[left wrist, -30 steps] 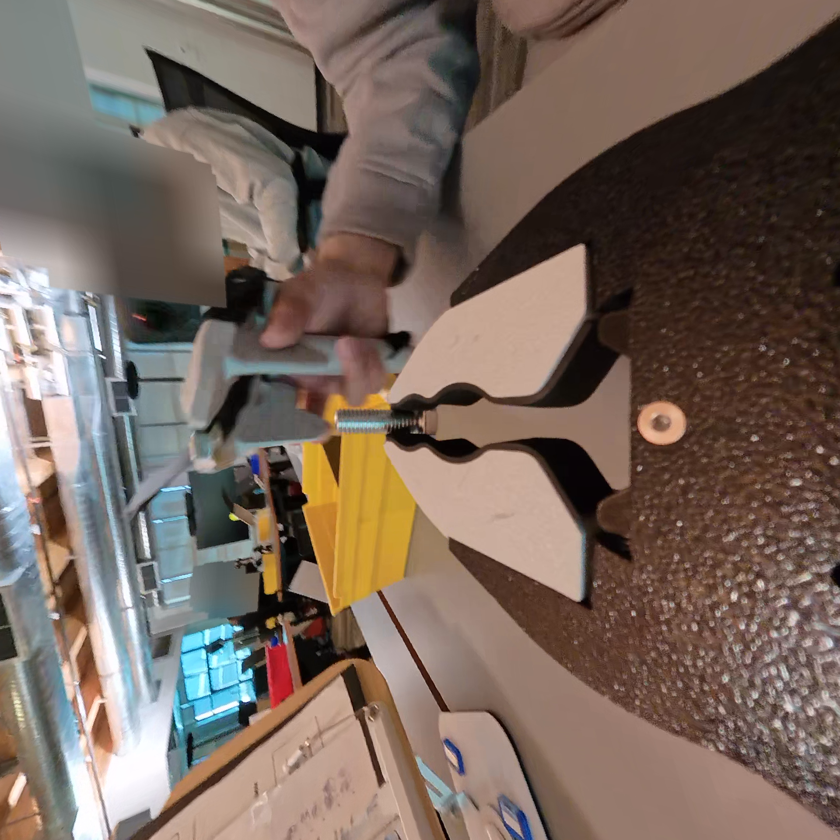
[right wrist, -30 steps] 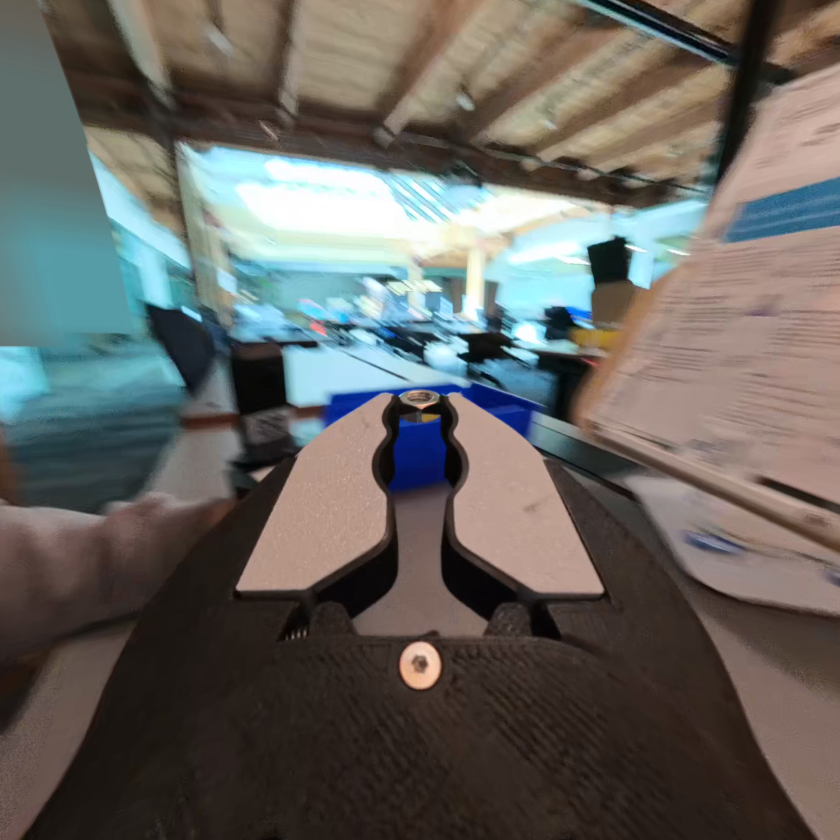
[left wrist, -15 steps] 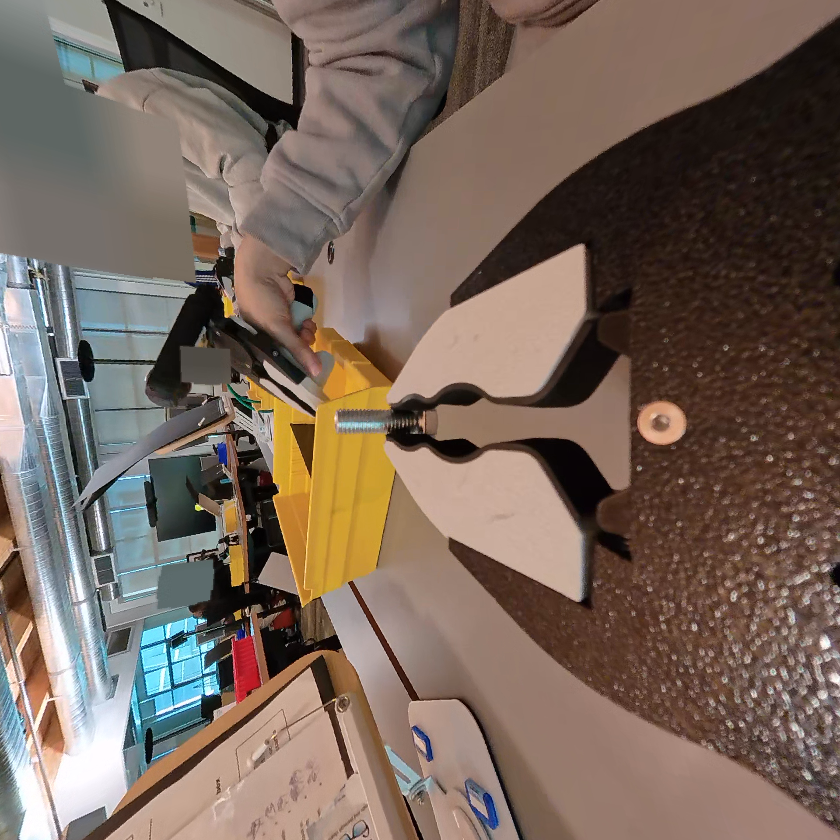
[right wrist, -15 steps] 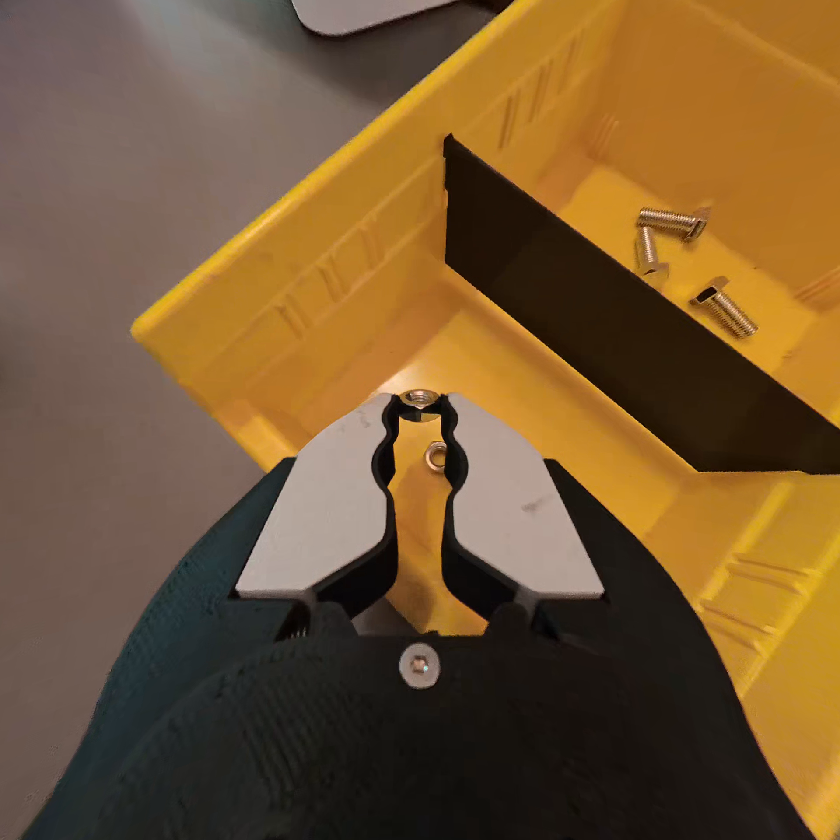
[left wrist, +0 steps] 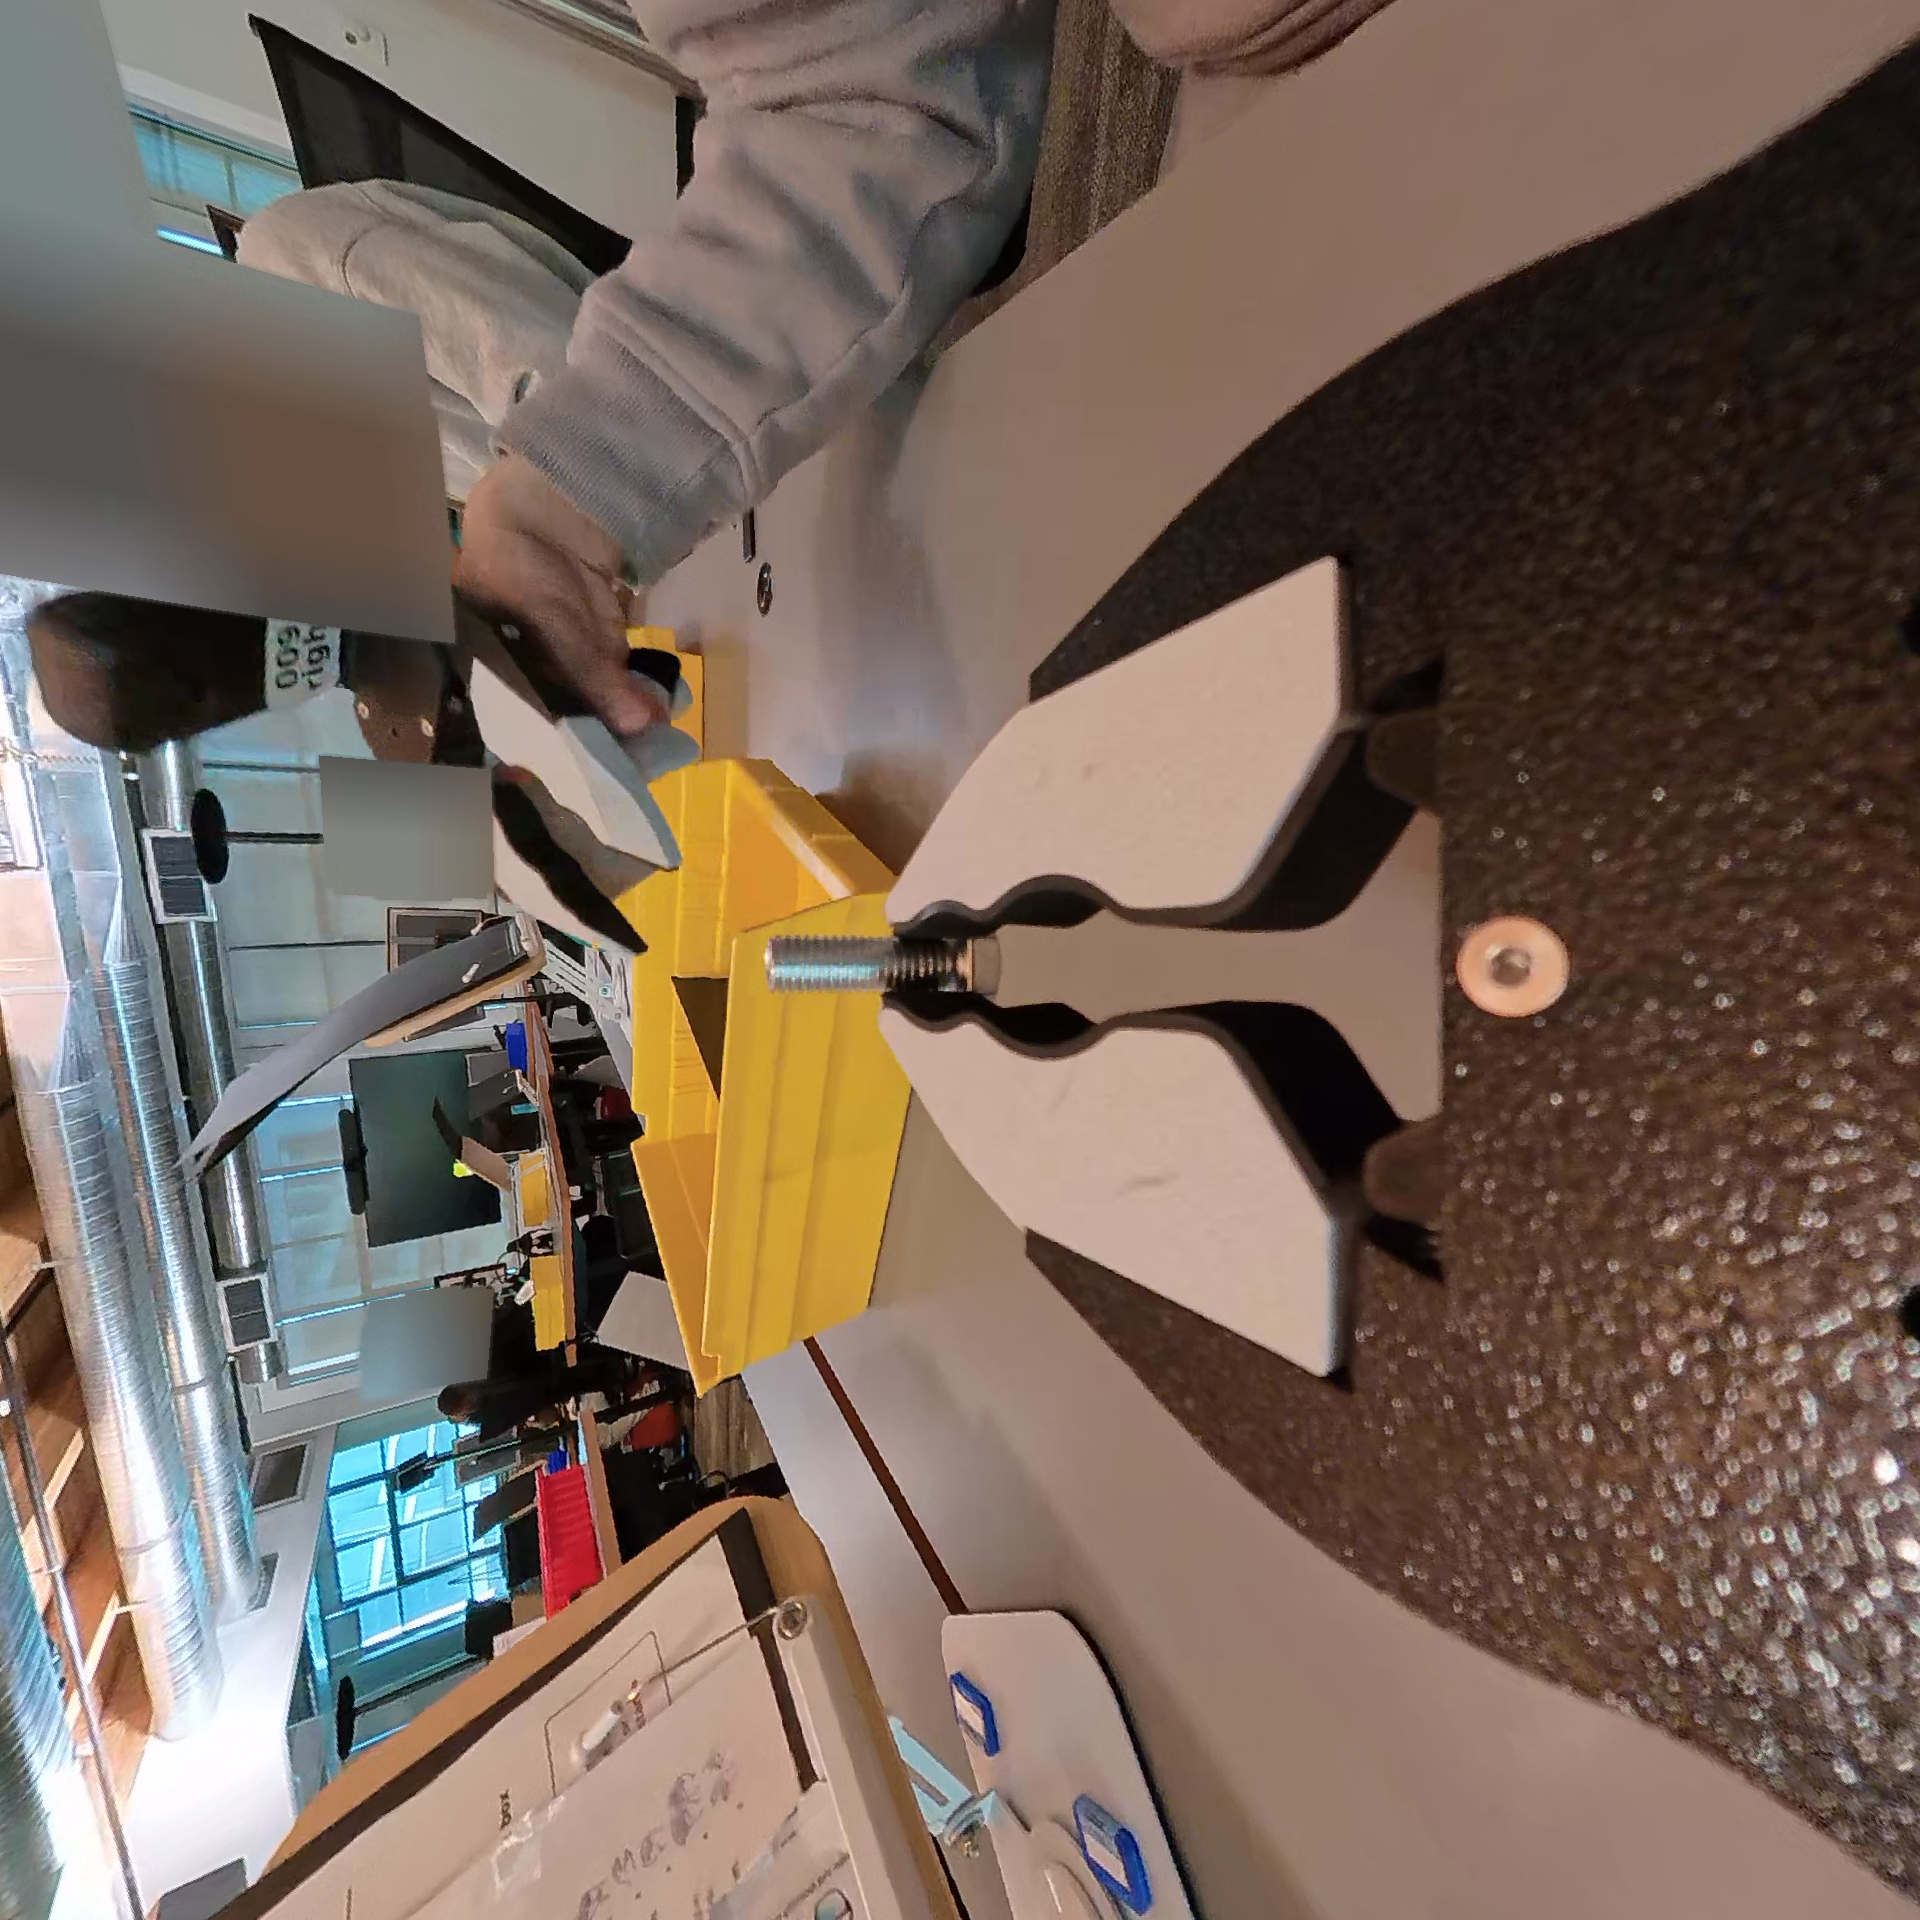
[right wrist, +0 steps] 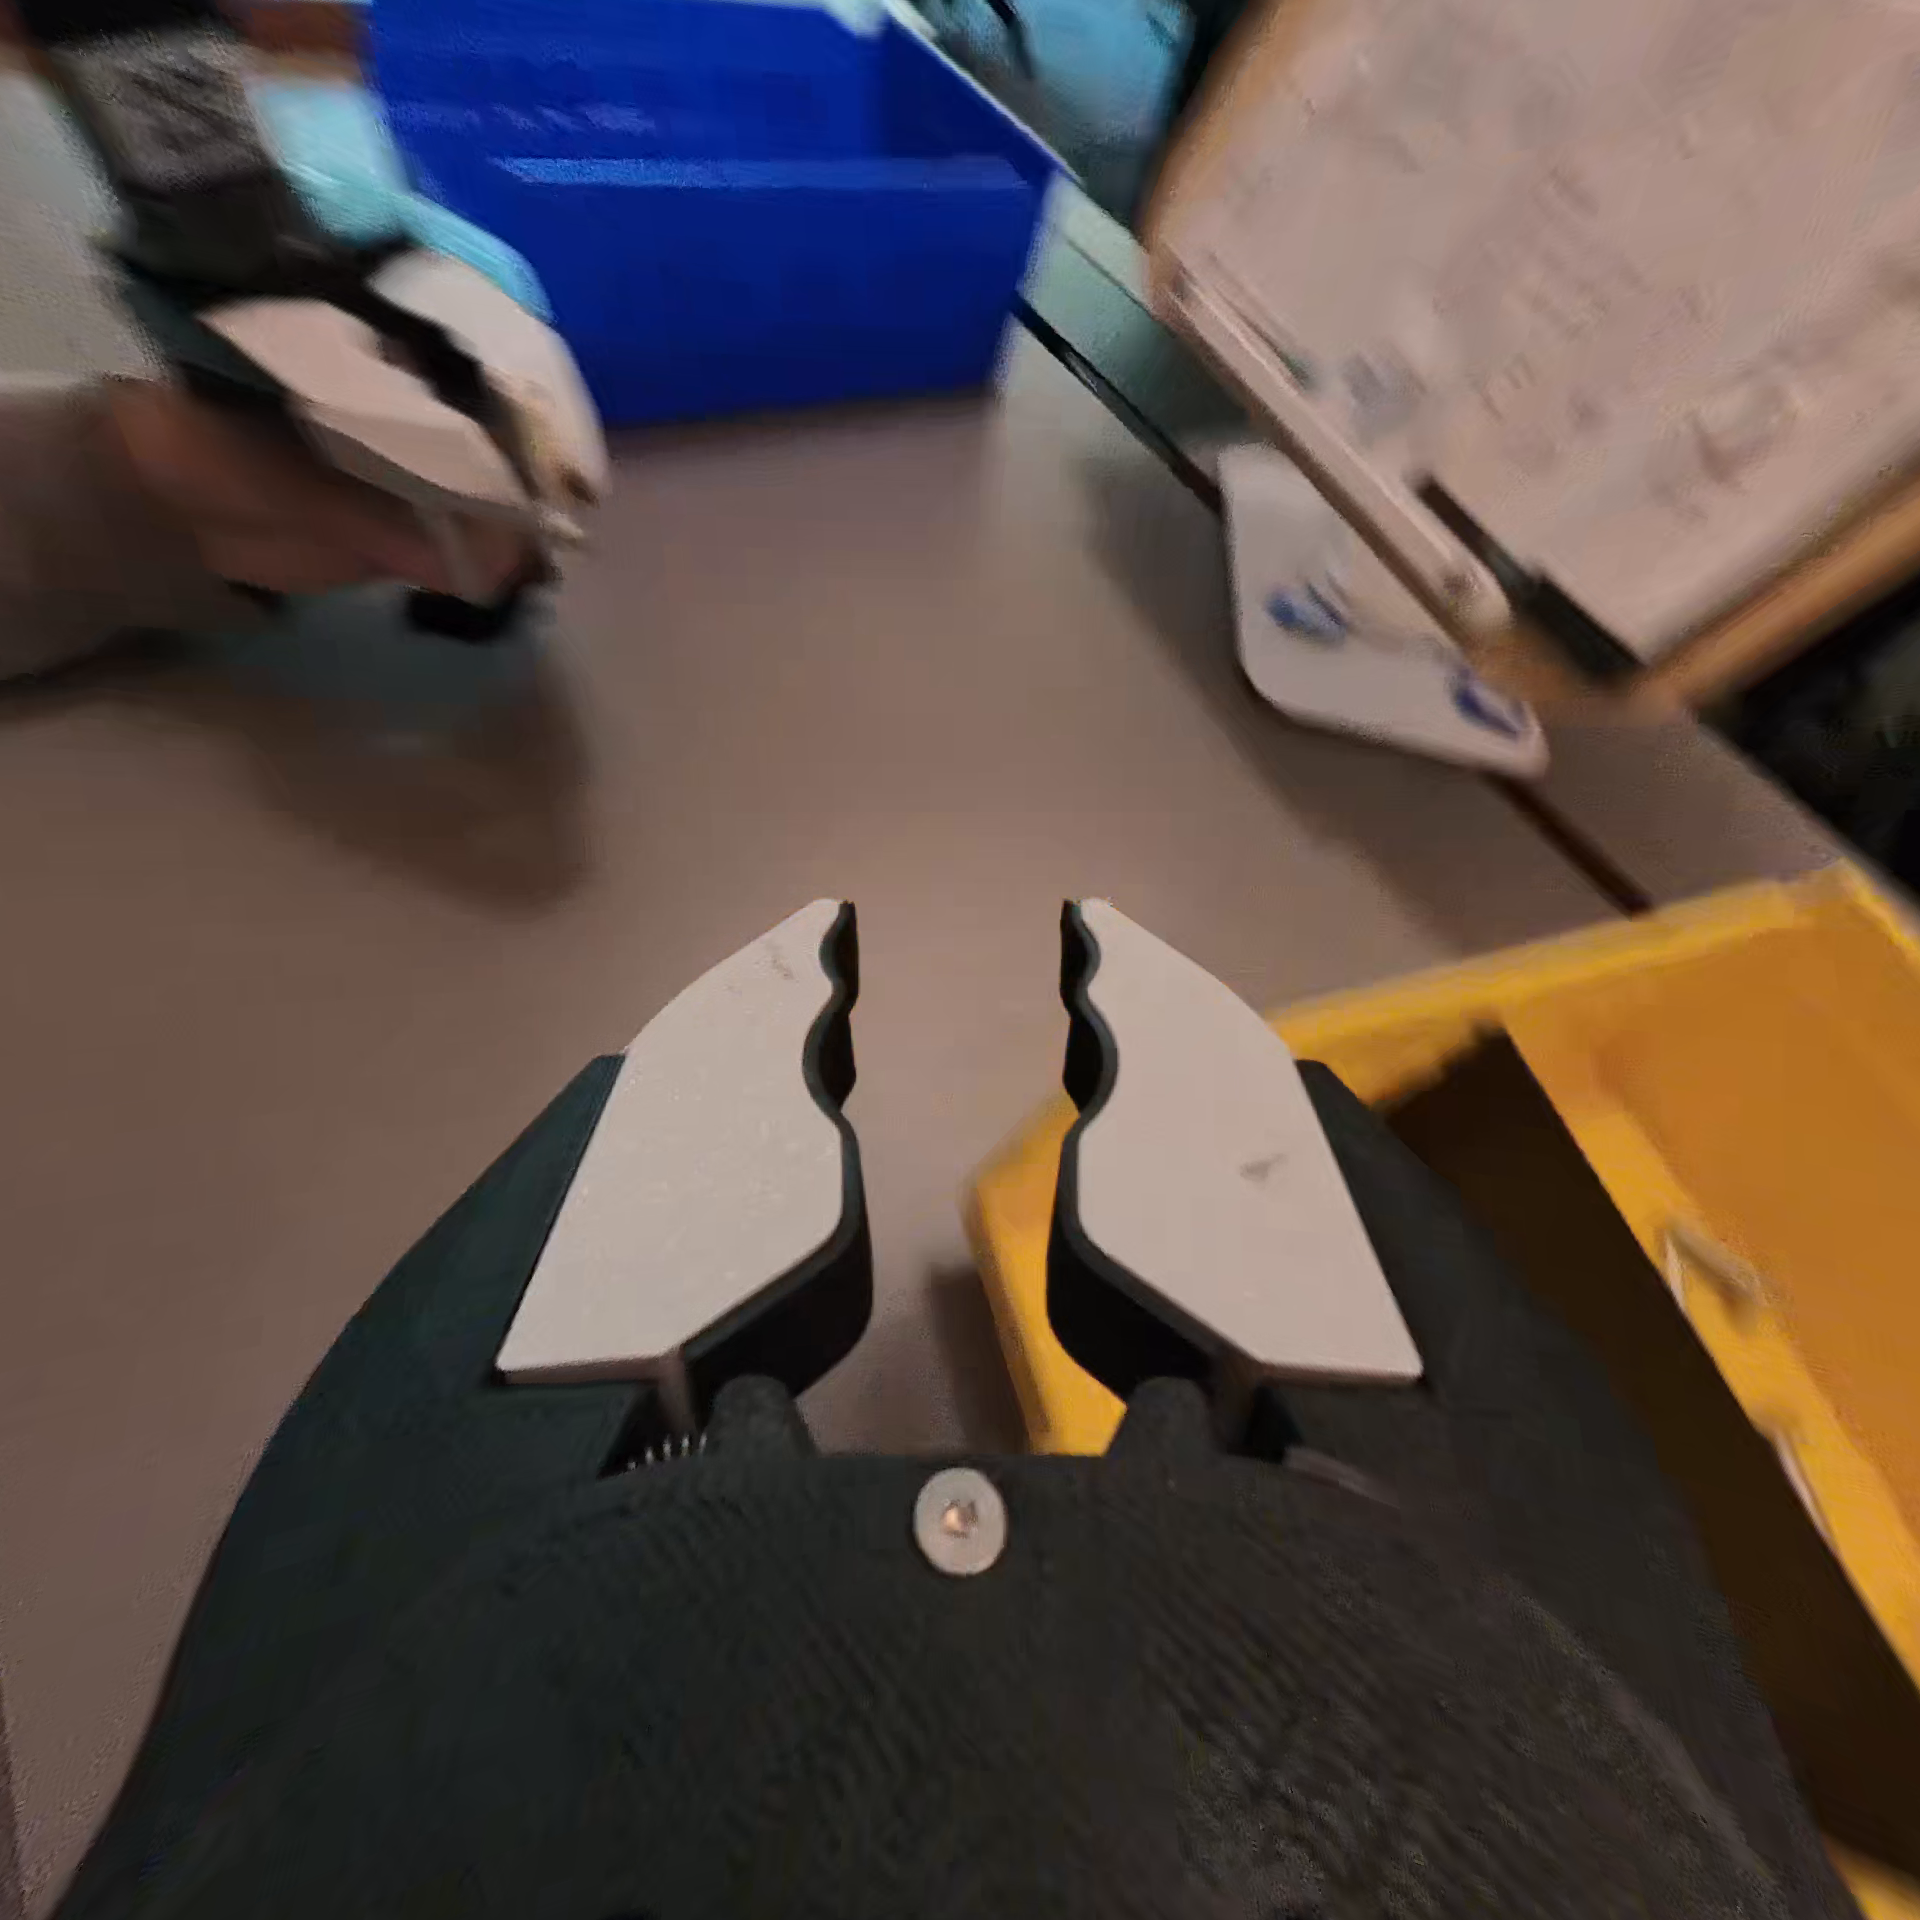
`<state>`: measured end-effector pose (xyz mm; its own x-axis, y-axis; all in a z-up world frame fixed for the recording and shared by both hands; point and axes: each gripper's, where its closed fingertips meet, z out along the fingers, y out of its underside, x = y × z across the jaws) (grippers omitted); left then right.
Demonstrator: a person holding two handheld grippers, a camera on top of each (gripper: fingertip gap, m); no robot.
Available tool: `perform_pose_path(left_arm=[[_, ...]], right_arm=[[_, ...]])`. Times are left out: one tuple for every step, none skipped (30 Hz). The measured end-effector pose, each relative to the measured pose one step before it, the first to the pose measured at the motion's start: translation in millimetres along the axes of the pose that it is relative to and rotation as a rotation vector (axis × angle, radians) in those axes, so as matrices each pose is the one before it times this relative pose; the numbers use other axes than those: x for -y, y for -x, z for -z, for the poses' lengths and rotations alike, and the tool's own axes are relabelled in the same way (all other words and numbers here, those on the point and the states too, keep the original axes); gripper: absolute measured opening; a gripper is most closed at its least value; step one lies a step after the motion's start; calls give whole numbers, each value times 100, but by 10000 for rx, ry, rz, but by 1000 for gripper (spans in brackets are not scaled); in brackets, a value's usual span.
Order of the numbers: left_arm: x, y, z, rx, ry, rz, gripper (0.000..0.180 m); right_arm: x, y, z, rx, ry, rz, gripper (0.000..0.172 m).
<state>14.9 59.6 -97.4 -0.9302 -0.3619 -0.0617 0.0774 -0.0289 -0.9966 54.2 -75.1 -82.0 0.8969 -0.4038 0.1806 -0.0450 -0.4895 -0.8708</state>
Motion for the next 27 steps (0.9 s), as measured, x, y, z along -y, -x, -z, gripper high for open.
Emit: perform_pose_path(left_arm=[[105, -206, -54, -97, -61, -43, 8], [95, -217, -67, -109, -54, -26, 8], [99, -145, -53, -43, -70, -25, 8], [133, -139, -33, -57, -88, -27, 8], [147, -151, -15, -71, -98, -8, 8], [159, -33, 0, 2, -107, 0, 8], [140, -66, 25, -27, -98, 0, 8], [149, -124, 28, -93, -91, 8, 8], [177, -72, 24, -49, -103, -12, 8], [174, -91, 17, -55, -92, -30, 8], [116, -134, 4, -94, -60, -15, 8], [67, -91, -28, -59, -28, -7, 8], [-11, -76, -47, -44, 12, -10, 8], [-41, -93, -47, -49, 34, -17, 8], [-17, -8, -4, 3, 14, -19, 8], [44, 90, 58, 46, -20, 4, 8], [46, 87, 73, 21, -23, 29, 8], [55, 71, 38, 31, -24, 28, 8], [56, 114, -19, 100, -33, -4, 8], [37, 217, -80, 194, -24, -36, 9], [-28, 349, -89, 295, 16, -76, 11], [-129, 457, -41, 358, 102, -127, 22], [-238, 485, 30, 355, 212, -180, 32], [-289, 505, 104, 365, 255, -235, 37], [-300, 635, 157, 476, 237, -241, 37], [-360, 789, 204, 599, 234, -229, 37], [-326, 749, 145, 568, 211, -256, 41]], right_arm=[[1838, 1968, -1187, 584, -642, 531, 37], [1881, 1606, -1410, 487, -811, 320, 36], [1610, 1471, -1484, 511, -872, 99, 34], [947, 1546, -1425, 708, -648, -56, 32], [459, 1315, -1266, 664, -431, -48, 30], [302, 558, -1052, 212, -371, -49, 27], [209, 180, -816, 4, -358, -66, 24], [86, 211, -568, 59, -311, -18, 24], [32, -176, -391, -189, -248, -1, 24], [-122, -359, -286, -292, -106, -47, 24], [-211, 4, -235, -11, -26, -81, 24], [-199, 184, -189, 126, 3, -84, 24], [-20, 39, -146, -11, -110, -21, 20], [14, 146, -130, 52, -130, 39, 12], [-3, 187, -126, 106, -82, 33, 9], [46, -77, -112, -60, -51, 71, 9], [24, -25, -93, -28, -1, 79, 9], [35, -38, -55, -39, 11, 53, 9], [48, -101, -13, -82, 29, 23, 9], [-13, -178, 57, -120, 108, 65, 9], [-47, -430, 209, -257, 215, 176, 9], [-3, -1034, 484, -575, 318, 298, 9], [-25, -1603, 796, -791, 437, 396, 9], [-268, -2034, 1030, -851, 633, 454, 9], [-490, -2534, 1141, -950, 733, 438, 9], [-798, -3044, 1061, -1040, 817, 360, 9], [-1324, -3229, 822, -935, 1044, 273, 9]])
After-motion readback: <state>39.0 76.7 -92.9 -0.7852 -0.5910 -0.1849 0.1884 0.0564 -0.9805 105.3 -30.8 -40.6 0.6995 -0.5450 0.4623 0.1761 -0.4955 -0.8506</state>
